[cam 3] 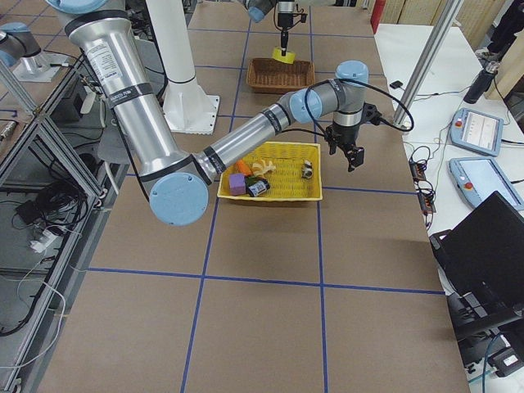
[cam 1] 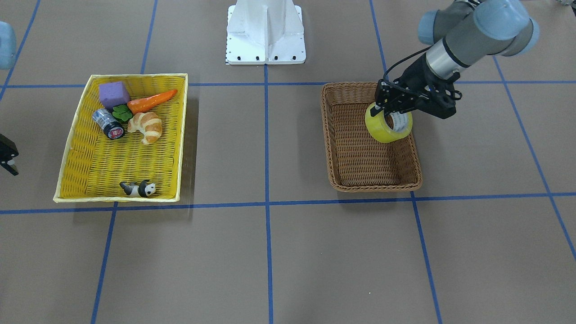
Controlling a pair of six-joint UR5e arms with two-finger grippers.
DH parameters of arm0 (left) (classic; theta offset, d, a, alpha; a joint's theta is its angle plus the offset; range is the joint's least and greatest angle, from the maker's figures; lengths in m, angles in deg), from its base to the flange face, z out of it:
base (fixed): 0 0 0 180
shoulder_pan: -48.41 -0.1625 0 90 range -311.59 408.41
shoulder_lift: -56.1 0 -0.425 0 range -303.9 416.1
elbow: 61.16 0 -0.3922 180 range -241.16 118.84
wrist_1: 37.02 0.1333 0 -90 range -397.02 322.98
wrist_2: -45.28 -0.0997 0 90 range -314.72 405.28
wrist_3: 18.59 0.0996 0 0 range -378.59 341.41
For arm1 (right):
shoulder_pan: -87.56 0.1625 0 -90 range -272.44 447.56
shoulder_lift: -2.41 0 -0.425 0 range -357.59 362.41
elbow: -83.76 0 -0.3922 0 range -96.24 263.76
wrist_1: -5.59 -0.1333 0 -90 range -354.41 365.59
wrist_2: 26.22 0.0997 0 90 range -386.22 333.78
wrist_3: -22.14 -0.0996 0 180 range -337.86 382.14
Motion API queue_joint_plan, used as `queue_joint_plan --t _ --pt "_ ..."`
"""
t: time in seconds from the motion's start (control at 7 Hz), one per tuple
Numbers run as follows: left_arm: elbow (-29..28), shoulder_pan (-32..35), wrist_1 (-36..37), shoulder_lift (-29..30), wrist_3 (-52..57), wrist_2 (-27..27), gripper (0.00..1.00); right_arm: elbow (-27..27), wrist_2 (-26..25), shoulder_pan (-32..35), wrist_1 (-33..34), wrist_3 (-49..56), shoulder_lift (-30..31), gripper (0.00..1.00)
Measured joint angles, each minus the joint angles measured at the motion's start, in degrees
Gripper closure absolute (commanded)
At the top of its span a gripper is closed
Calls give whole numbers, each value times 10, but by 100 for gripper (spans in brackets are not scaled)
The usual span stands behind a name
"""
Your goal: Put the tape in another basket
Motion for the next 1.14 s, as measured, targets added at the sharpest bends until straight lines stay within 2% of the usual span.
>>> queue_joint_plan --t 0.14,0.29,0.57,0.71,0.86,1.14 --pt "37 -32 100 14 31 -38 100 0 -1 0 5 3 3 0" --pt "56 -58 165 33 47 -65 100 0 -1 0 6 4 8 0" --pt "49 -90 206 58 55 -96 100 2 5 1 7 4 22 0" --pt "29 -95 209 69 57 -110 61 3 11 1 8 4 31 0" --pt "11 -97 209 76 58 -116 2 3 25 3 8 4 42 0" --pt "-3 -98 207 80 58 -135 1 -3 48 12 9 4 78 0"
